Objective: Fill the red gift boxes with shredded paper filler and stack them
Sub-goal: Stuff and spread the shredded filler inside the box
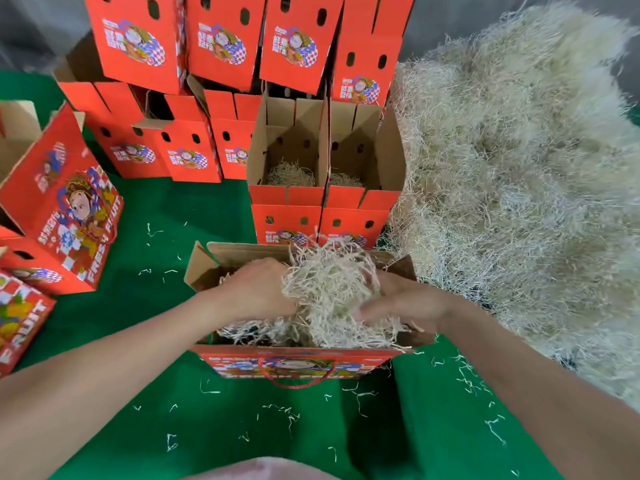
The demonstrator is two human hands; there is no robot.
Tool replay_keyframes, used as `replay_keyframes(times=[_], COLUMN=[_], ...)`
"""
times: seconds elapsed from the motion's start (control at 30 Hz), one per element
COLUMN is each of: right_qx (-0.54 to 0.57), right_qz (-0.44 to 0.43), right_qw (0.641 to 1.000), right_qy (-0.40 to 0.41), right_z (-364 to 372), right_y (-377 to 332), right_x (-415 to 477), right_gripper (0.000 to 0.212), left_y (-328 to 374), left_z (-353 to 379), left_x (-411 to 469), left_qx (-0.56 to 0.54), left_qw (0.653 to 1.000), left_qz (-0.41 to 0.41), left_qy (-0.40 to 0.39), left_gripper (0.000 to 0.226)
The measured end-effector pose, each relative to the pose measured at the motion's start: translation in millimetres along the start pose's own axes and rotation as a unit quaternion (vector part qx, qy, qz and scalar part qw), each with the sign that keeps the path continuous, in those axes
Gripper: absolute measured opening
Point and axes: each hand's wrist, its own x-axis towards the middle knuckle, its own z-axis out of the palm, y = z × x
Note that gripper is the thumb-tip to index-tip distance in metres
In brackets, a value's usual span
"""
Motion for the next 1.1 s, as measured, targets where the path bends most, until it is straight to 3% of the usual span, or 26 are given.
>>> replay_keyframes(times=[0.07, 0.13, 0.23, 0.27, 0.37, 0.43, 0.5, 0.53, 0.57, 0.63, 0.67, 0.73, 0.8, 0.87, 0.9, 1.0, 1.1], right_qx=[0.022, 0.042, 0.023, 0.017, 0.073, 0.034, 0.008, 0.003, 0.012, 0.029, 0.028, 0.051, 0.089, 0.099, 0.087, 0.018, -0.013], right_qz=[0.034, 0.062, 0.049, 0.044, 0.067, 0.086, 0.092, 0.085, 0.079, 0.045, 0.036, 0.021, -0.011, -0.028, -0.026, -0.008, 0.048], right_qw=[0.999, 0.994, 0.988, 0.986, 0.986, 0.995, 0.996, 0.996, 0.996, 0.994, 0.991, 0.988, 0.986, 0.990, 0.993, 0.995, 0.982], right_qy=[0.017, 0.086, 0.147, 0.161, 0.131, 0.040, -0.007, 0.006, 0.035, 0.096, 0.124, 0.145, 0.141, 0.097, 0.079, 0.102, 0.180], right_z=[9, 17, 10, 9, 3, 6, 18, 25, 28, 28, 27, 19, 22, 29, 34, 36, 22], right_y=[-8, -11, 8, 6, 5, -1, -13, -18, -18, -14, -10, -1, -1, -7, -10, -9, -3], right_x=[15, 28, 35, 36, 30, 27, 30, 32, 38, 46, 47, 49, 43, 44, 45, 42, 32], right_gripper=[0.110, 0.091, 0.015, 0.007, 0.007, 0.078, 0.116, 0.119, 0.109, 0.064, 0.053, 0.055, 0.047, 0.054, 0.057, 0.059, 0.069], left_y=[12, 15, 1, -6, -23, -23, -14, -6, -1, 0, -4, -21, -25, -16, -12, -10, -20], left_z=[-2, -11, -21, -22, -17, -11, -5, -5, -5, -11, -16, -22, -19, -6, 1, 6, -6], left_x=[-1, -7, -13, -15, -21, -22, -20, -19, -18, -18, -19, -18, -20, -17, -15, -11, -12], left_qx=[-0.146, -0.330, -0.502, -0.517, -0.475, -0.488, -0.523, -0.542, -0.563, -0.596, -0.571, -0.405, -0.311, -0.330, -0.330, -0.319, -0.260], left_qw=[0.987, 0.934, 0.860, 0.852, 0.868, 0.855, 0.831, 0.819, 0.806, 0.788, 0.807, 0.897, 0.939, 0.933, 0.931, 0.937, 0.957], left_qz=[0.001, -0.036, -0.056, -0.078, -0.146, -0.174, -0.187, -0.184, -0.174, -0.151, -0.147, -0.148, -0.136, -0.128, -0.127, -0.135, -0.129], left_qy=[-0.063, -0.130, -0.070, -0.038, -0.006, -0.014, -0.034, -0.046, -0.050, -0.023, 0.011, 0.097, 0.052, -0.068, -0.091, -0.045, -0.004], left_gripper=[0.015, 0.038, 0.028, 0.037, 0.063, 0.077, 0.074, 0.056, 0.032, 0.015, 0.020, 0.034, 0.045, 0.036, 0.029, 0.013, 0.021])
